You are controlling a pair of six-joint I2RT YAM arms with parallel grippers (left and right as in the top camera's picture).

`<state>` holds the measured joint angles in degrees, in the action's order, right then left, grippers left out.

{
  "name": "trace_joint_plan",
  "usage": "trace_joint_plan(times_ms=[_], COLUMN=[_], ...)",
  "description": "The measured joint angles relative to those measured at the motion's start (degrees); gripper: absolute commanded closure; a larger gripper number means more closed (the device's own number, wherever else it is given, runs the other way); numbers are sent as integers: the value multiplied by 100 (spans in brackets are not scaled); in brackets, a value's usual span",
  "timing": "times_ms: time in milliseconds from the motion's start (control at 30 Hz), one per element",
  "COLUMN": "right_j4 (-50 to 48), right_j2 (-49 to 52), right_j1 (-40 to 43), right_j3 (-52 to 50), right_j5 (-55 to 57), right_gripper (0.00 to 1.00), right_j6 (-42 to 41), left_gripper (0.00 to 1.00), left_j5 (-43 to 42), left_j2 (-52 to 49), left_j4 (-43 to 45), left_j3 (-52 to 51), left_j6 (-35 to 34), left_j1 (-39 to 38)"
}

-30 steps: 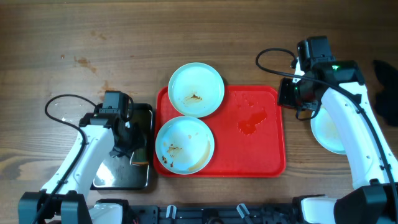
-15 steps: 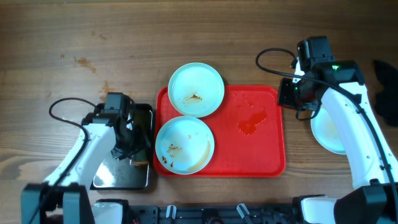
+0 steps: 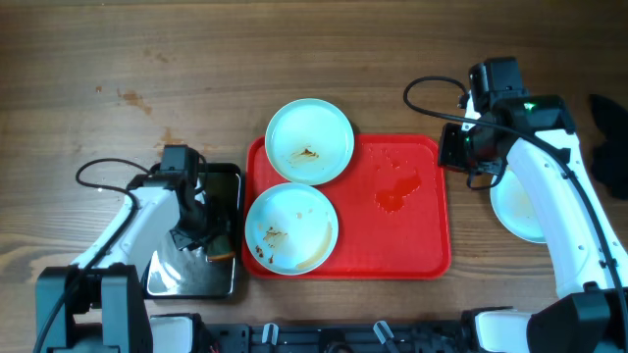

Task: Clean dirty plates on tray and stack at the side

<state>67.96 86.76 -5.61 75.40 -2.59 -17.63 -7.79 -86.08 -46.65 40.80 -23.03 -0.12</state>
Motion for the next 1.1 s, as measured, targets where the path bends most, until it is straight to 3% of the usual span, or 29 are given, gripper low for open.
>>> trace_joint_plan(times_ms=[167,233,267,300,333,367,600,800,1100], right_j4=[0,0,0,0,0,0,0,0,7], right_j2=[0,0,0,0,0,0,0,0,0], right_j1=[0,0,0,0,0,0,0,0,0], right_j3=[0,0,0,0,0,0,0,0,0], right_j5=[0,0,0,0,0,0,0,0,-155], right_gripper=[96,96,96,95,96,96,96,96,96], right_j6=[0,0,0,0,0,-2,-2,-2,-2], left_gripper=[96,96,81,75,75,96,96,96,96], left_j5=[-2,2,0,0,0,0,-168,-457,-247], left_j2=[-2,-2,-2,-2,-2,-2,-4,92,181], left_j4=[-151,-157,-155,-153,-153,-153,-219,-789,-1320], left_j3=[173,184,186,186,186,186,227,1014,1386], left_j6=[9,22,9,2,17,-13,0,120,133], left_j1=[319,348,352,352,352,352,352,352,352])
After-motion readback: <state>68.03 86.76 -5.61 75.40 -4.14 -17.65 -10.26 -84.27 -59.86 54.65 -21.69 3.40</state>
